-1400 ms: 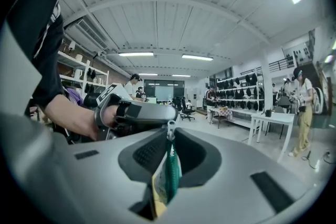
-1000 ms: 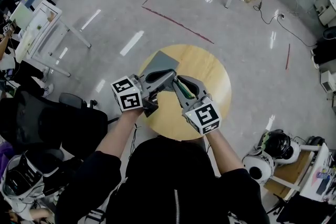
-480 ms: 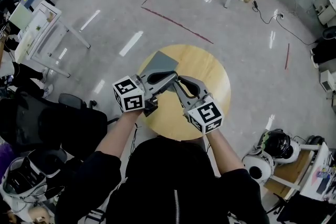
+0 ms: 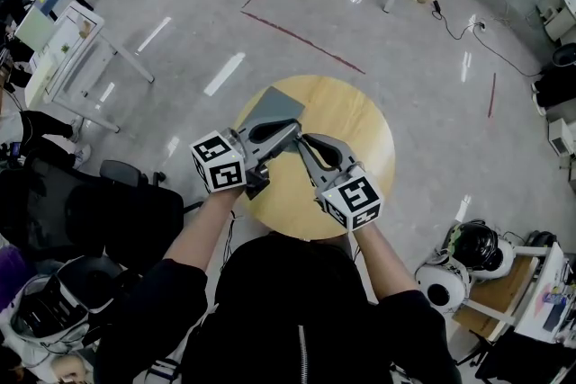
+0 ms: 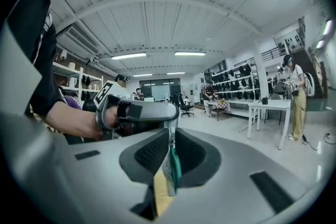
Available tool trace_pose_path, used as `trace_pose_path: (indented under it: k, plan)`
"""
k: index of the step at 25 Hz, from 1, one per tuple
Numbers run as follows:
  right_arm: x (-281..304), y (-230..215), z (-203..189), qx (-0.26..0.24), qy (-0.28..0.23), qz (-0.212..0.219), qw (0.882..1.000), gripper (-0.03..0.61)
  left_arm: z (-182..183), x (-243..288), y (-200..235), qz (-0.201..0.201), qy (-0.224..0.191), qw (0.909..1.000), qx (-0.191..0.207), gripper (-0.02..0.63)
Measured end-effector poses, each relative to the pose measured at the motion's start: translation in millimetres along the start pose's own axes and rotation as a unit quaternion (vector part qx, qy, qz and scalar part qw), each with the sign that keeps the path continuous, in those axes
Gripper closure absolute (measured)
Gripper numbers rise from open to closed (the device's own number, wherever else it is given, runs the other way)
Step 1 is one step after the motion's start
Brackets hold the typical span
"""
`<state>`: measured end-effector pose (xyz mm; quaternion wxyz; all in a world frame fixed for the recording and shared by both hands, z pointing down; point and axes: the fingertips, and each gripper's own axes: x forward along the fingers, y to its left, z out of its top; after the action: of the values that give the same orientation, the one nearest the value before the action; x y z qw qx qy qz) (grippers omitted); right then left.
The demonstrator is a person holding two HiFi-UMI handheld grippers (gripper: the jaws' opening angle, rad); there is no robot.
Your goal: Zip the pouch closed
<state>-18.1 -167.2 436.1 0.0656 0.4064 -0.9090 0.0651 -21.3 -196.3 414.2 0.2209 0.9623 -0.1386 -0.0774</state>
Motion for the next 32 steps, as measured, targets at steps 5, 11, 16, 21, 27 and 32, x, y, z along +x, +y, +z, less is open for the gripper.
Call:
trace_pose_path:
  k: [5, 11, 16, 21, 27, 32]
  plan:
    - [0, 2, 1, -0.022, 0.003, -0.006, 1.000, 0.543, 0, -2, 0, 0.004, -0.012, 0.9999, -0.004, 0.612]
    - [-5, -1, -5, -0.020, 0.008, -0.009, 1.000, 0.545, 0, 0, -2, 0.011, -0.019, 0.9997, -0.008, 0.612]
    - [-8, -2, -12, -0.008, 0.017, -0.010, 1.000, 0.545, 9, -5, 2, 0.016, -0.034, 0.9993, -0.009, 0.612]
    - [-10, -1, -17, 0.000, 0.015, -0.013, 1.000, 0.543, 6, -3, -4, 0.003, -0.023, 0.9997, -0.002, 0.612]
    - [-11, -2, -17, 0.010, 0.010, -0.011, 1.000, 0.538, 5, -2, -5, -0.001, -0.027, 0.9996, -0.008, 0.611]
    - [-6, 2, -24, 0.020, 0.019, -0.002, 1.000, 0.520, 12, -2, -6, 0.002, -0.034, 0.9993, -0.017, 0.611]
